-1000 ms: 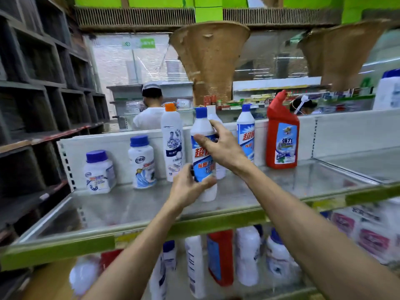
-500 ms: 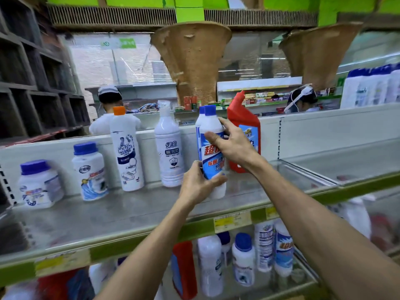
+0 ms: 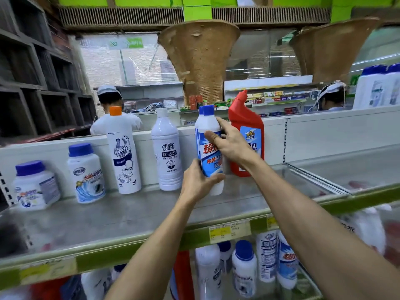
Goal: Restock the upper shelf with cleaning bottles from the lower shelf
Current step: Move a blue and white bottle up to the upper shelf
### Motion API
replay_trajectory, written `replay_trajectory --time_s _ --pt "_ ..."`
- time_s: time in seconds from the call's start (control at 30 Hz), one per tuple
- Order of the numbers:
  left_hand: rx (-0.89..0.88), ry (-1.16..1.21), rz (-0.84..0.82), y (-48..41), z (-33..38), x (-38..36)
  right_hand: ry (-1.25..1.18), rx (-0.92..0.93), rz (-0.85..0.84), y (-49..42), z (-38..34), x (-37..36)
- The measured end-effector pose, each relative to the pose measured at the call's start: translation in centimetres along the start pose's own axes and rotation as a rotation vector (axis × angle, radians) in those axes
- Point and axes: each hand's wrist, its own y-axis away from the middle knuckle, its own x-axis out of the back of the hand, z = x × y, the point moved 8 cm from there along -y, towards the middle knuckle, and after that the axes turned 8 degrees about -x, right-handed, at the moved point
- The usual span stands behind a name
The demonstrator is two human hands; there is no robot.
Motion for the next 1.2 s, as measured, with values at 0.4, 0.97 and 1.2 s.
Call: replay_trajectory --time_s 0.4,0.97,1.2 --pt "0.064 0.1 -0.09 1.4 0.7 0.0 0.03 -0.079 0.019 1.0 -0.2 0.2" --pt "-0.151 0.532 0.204 19.0 1.8 12.3 -0.574 -0.028 0.143 18.9 -1.3 -5.2" --pt "-0.143 0.58 0.202 21.7 -0.2 13.1 -0.524 -0.059 0.164 23.3 -0.7 -6.6"
